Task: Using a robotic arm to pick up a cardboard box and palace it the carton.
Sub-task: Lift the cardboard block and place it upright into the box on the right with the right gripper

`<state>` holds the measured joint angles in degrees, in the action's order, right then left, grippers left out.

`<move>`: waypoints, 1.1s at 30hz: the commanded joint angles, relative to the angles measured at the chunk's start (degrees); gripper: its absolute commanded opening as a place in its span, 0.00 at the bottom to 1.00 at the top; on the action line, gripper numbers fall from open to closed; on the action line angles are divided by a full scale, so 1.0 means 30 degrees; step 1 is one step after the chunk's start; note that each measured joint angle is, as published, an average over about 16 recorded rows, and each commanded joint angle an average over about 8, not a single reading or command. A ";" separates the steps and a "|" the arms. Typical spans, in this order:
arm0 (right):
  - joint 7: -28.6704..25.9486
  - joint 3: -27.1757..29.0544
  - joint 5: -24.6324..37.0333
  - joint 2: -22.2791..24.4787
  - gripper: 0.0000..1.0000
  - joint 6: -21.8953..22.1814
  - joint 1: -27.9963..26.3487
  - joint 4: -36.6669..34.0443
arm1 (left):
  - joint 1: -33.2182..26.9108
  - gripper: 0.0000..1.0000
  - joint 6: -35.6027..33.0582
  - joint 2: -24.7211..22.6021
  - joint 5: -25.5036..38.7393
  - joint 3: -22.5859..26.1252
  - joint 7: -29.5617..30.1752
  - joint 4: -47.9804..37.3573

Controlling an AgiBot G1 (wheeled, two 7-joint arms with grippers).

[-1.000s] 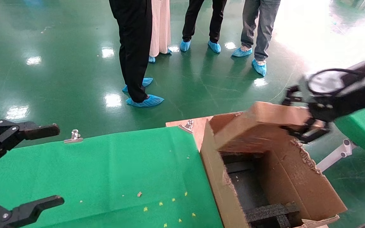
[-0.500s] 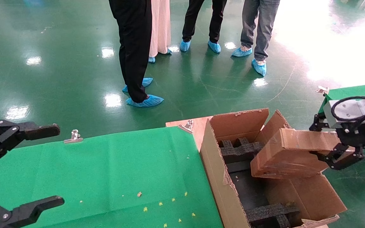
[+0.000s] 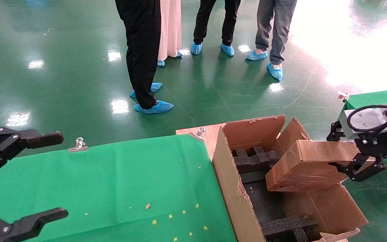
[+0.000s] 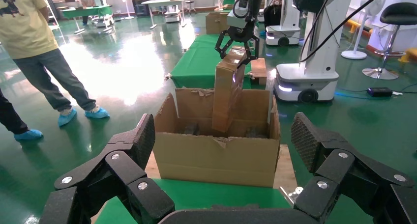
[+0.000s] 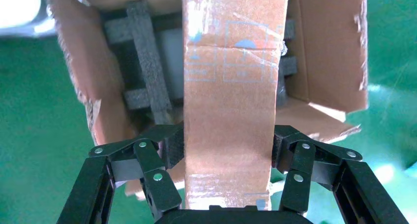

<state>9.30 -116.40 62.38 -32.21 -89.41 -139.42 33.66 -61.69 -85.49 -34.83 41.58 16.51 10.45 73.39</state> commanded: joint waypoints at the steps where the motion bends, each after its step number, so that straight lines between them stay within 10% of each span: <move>1: -0.0129 0.0034 -0.0112 0.0036 0.00 0.0119 0.0072 -0.0072 | 0.0000 1.00 0.0001 0.0000 -0.0001 0.0001 -0.0001 -0.0002; 17: -1.5892 -0.0946 -0.1804 0.0910 0.00 0.4456 0.3162 0.0392 | -0.0011 1.00 0.0002 0.0005 -0.0013 0.0023 -0.0014 -0.0012; 33: -2.0094 -0.0866 -0.2982 0.2887 0.00 0.6821 0.3584 0.2405 | -0.0011 1.00 0.0013 0.0011 -0.0026 0.0028 -0.0021 -0.0018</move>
<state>-50.59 -118.92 53.60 -23.83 -69.26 -128.82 40.57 -61.73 -85.46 -34.80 41.51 16.59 10.39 73.34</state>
